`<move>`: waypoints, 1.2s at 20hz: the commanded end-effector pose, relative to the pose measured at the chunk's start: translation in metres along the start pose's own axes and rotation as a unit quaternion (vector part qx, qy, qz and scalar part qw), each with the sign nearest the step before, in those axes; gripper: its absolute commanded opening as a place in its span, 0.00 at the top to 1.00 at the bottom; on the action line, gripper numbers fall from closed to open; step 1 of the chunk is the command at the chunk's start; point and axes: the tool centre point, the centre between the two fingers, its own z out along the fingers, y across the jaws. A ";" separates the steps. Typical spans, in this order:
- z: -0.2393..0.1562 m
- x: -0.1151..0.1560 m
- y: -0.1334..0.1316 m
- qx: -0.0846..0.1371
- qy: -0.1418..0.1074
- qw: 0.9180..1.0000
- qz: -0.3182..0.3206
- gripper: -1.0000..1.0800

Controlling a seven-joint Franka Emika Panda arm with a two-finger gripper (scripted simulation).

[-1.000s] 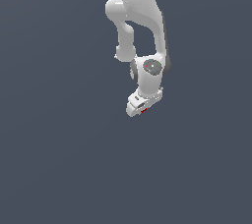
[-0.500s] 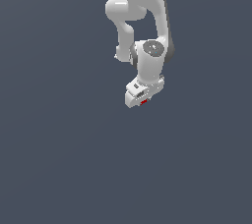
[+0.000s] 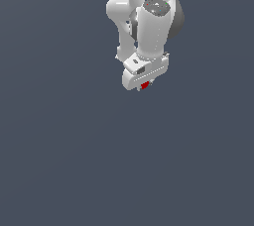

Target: Pick up the red cube and move it to a goal position.

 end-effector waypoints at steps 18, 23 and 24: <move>-0.193 -0.022 0.011 0.000 0.000 1.000 0.000 1.00; -0.220 -0.024 0.014 0.000 0.000 1.000 0.001 1.00; -0.224 -0.024 0.014 0.000 0.000 1.000 0.001 1.00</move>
